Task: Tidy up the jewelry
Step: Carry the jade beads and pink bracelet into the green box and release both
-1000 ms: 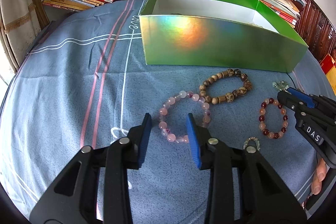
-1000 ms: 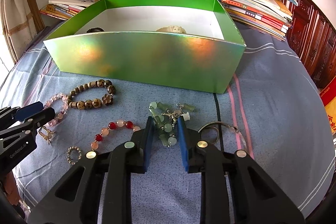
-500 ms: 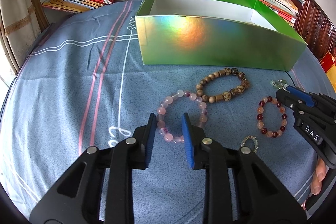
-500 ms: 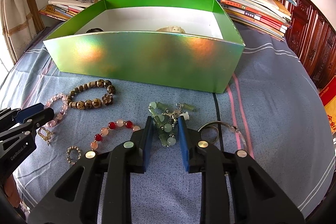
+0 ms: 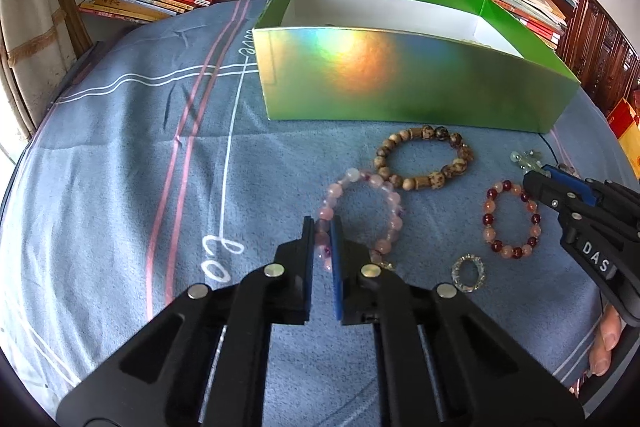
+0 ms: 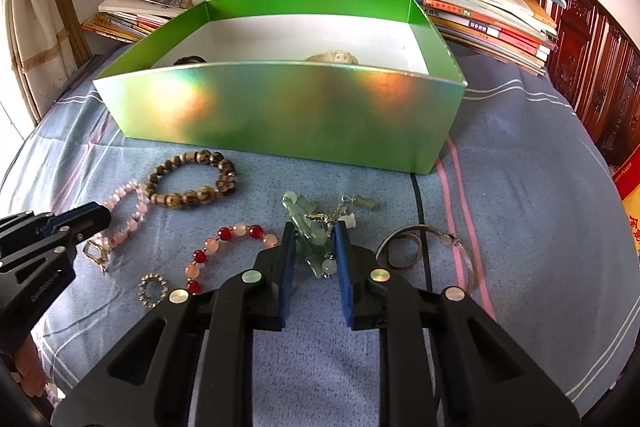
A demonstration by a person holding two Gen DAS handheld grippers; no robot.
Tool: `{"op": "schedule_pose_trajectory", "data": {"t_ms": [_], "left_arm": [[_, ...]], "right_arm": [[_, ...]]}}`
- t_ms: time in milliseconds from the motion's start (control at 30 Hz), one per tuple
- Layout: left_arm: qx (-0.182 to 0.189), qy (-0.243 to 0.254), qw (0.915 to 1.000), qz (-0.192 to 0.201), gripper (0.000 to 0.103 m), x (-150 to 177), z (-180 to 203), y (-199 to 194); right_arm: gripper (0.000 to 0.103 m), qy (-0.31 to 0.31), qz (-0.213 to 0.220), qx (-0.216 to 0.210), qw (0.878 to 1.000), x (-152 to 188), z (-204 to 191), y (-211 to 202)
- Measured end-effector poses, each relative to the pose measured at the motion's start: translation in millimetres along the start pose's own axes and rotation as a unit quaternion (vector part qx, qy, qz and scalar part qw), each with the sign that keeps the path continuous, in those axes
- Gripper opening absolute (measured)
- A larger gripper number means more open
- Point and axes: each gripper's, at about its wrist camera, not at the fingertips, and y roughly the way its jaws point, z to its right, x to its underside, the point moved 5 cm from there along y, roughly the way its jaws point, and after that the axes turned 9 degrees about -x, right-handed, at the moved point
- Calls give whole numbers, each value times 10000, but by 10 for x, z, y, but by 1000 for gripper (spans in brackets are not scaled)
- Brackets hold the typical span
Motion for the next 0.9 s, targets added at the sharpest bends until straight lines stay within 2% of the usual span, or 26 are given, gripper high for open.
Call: {"op": "schedule_pose_trajectory", "data": {"t_ms": [33,100,167,467,533,600,700,767,833,900], "left_arm": [[3,3,10000,-9,8,4,2,-9],[-18,20,10000,21,8,4,1,-42],[-6,38,9999,128,8,-12,-4,-130],[74,-67,9988,486,8,-115,-84,-487],[76,-79,9987,502,8,-126,-94,-512],[84,-88,9988,481,8,-128,-100,-507],[93,-99,9990,429,8,-114,-91,-477],[93,-92,9991,397,8,-102,-98,-454],[85,-94,9992,369,8,-98,-103,-426],[73,-97,9993,341,8,-96,-110,-394]], "right_arm": [[11,-6,20,-16,10000,-2,-7,-20],[11,19,84,-82,9999,-20,-10,-85],[5,43,157,-115,9998,-47,-8,-156],[3,168,618,-176,9978,-209,75,-578],[3,143,555,-109,9983,-217,117,-580],[5,124,364,-8,9993,-193,148,-482],[17,44,105,-16,9999,-120,124,-266],[31,-21,-37,34,10000,-78,101,-137],[40,-70,-74,25,9999,-74,66,-58],[40,-123,-95,96,9998,-78,48,0]]}}
